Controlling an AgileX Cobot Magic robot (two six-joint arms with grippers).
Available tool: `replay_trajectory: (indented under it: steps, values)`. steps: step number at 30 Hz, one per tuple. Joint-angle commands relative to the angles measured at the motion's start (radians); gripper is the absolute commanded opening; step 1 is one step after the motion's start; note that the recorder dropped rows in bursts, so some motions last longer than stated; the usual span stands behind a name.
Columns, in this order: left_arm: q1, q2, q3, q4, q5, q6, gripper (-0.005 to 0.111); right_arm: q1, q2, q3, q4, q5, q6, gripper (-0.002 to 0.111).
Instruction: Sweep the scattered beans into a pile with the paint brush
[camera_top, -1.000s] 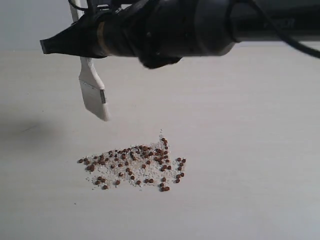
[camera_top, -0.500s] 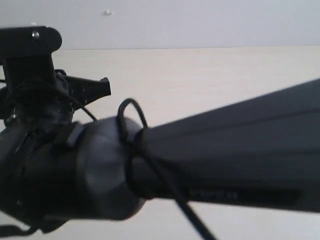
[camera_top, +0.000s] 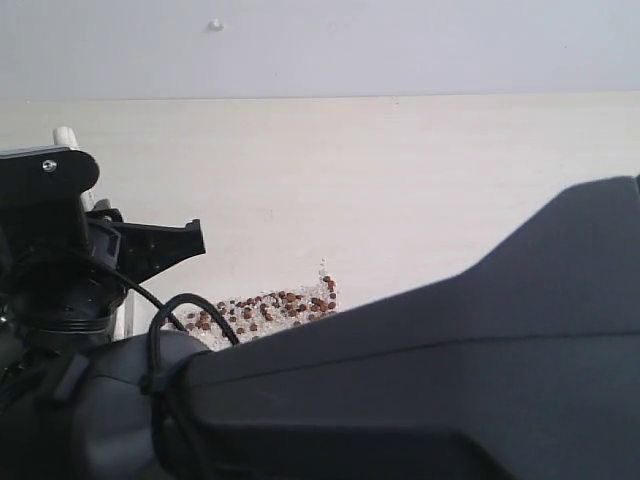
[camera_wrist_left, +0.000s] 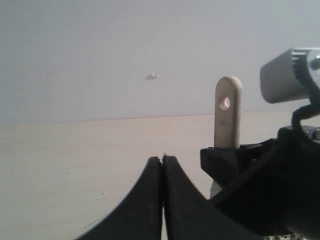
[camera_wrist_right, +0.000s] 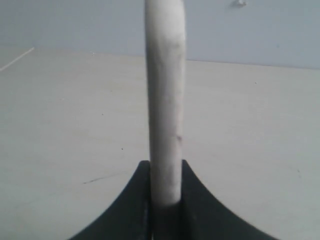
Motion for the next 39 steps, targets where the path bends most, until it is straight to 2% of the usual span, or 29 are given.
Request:
replay_trajectory:
  steps: [1, 7, 15, 30, 39]
  values:
    - [0.003, -0.008, 0.000, -0.006, 0.003, -0.001, 0.000, 0.005, 0.038, -0.041, -0.035, 0.005, 0.004, 0.000]
    - [0.003, -0.008, 0.000, -0.006, 0.003, -0.001, 0.000, 0.005, 0.103, -0.047, -0.030, 0.011, 0.004, 0.000]
    - [0.003, -0.008, 0.000, -0.006, 0.003, -0.001, 0.000, 0.003, 0.113, -0.046, 0.099, 0.182, -0.009, 0.000]
    - [0.003, -0.008, 0.000, -0.006, 0.003, -0.001, 0.000, -0.020, 0.111, -0.042, 0.170, 0.228, -0.133, 0.000]
    - [0.003, -0.008, 0.000, -0.006, 0.003, -0.001, 0.000, -0.050, 0.077, 0.026, 0.157, 0.228, -0.116, 0.000]
